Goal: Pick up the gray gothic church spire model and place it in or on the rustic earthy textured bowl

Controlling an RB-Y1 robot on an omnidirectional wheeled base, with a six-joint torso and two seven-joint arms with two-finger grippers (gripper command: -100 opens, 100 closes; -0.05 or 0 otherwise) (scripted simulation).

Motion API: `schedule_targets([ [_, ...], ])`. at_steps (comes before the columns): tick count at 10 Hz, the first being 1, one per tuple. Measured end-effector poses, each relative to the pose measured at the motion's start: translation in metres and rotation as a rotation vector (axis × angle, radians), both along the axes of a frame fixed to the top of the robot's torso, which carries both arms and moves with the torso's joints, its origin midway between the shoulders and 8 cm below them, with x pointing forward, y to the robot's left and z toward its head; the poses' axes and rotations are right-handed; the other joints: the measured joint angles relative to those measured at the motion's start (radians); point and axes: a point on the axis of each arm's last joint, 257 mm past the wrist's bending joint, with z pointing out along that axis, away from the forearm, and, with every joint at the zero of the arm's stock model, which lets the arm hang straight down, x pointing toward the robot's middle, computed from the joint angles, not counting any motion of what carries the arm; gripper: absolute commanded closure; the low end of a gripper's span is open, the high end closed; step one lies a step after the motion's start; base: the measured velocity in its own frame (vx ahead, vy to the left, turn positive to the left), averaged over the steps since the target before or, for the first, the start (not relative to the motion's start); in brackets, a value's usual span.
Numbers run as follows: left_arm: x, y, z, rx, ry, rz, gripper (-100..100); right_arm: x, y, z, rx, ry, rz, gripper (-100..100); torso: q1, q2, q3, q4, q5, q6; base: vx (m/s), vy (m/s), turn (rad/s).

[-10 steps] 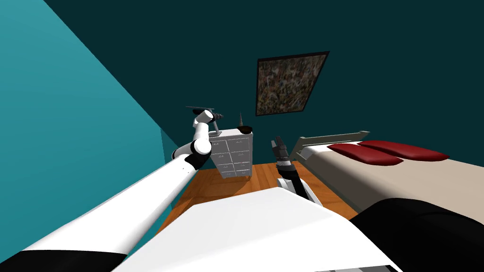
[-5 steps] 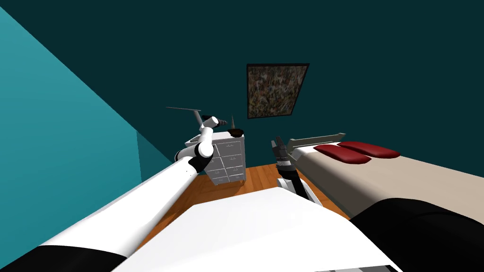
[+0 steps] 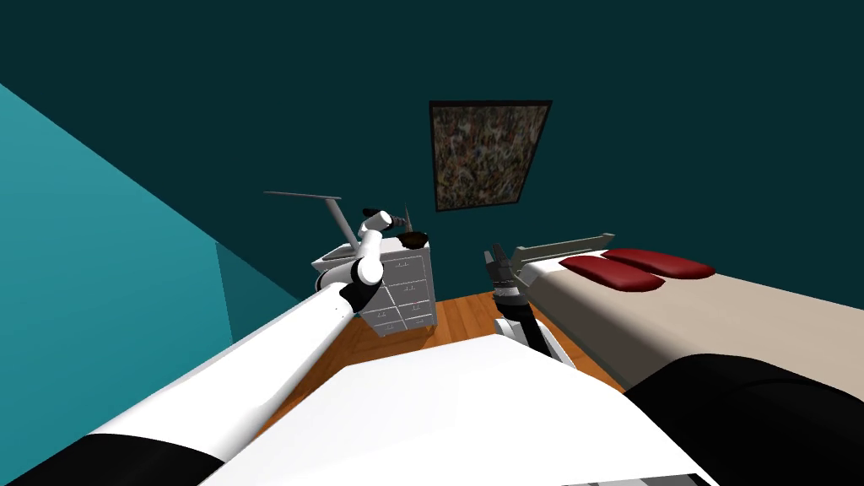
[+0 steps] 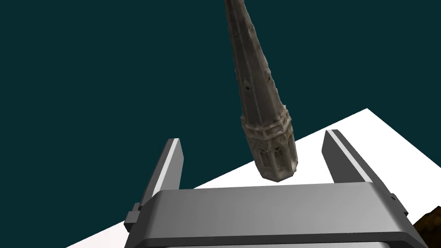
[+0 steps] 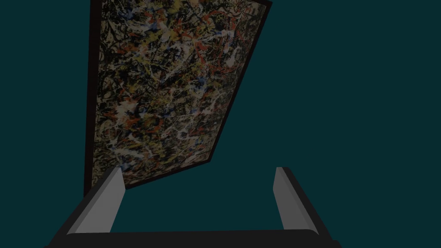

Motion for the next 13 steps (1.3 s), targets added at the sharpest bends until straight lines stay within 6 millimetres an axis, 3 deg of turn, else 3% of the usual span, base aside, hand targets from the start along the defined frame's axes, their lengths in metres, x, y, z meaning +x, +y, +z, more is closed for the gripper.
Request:
schedule_targets([
  [2, -0.001, 0.020, 0.005, 0.000, -0.006, 0.011, -100, 0.000, 0.000, 0.000, 0.000, 0.000, 0.000, 0, -0.004, -0.001, -0.001, 0.000, -0.001, 0.000, 0.050, -0.063, -0.035],
  [3, -0.001, 0.021, 0.005, 0.002, -0.006, 0.011, 100, 0.000, 0.000, 0.000, 0.000, 0.000, 0.000, 0, -0.002, 0.000, 0.000, 0.000, -0.001, 0.000, 0.005, -0.007, 0.001],
  [7, -0.001, 0.021, 0.004, 0.002, -0.006, 0.011, 100, 0.000, 0.000, 0.000, 0.000, 0.000, 0.000, 0, 0.001, 0.003, 0.002, 0.001, 0.000, 0.000, 0.000, 0.000, 0.000],
  [9, -0.001, 0.021, 0.004, 0.002, -0.006, 0.011, -100, 0.000, 0.000, 0.000, 0.000, 0.000, 0.000, 0, 0.001, 0.003, 0.002, 0.001, 0.000, 0.000, -0.052, -0.010, 0.008],
  [13, 0.001, 0.061, 0.024, -0.096, -0.063, 0.084, -100, 0.000, 0.000, 0.000, 0.000, 0.000, 0.000, 0, -0.002, 0.018, 0.011, 0.005, -0.001, 0.000, -0.205, -0.055, 0.019],
])
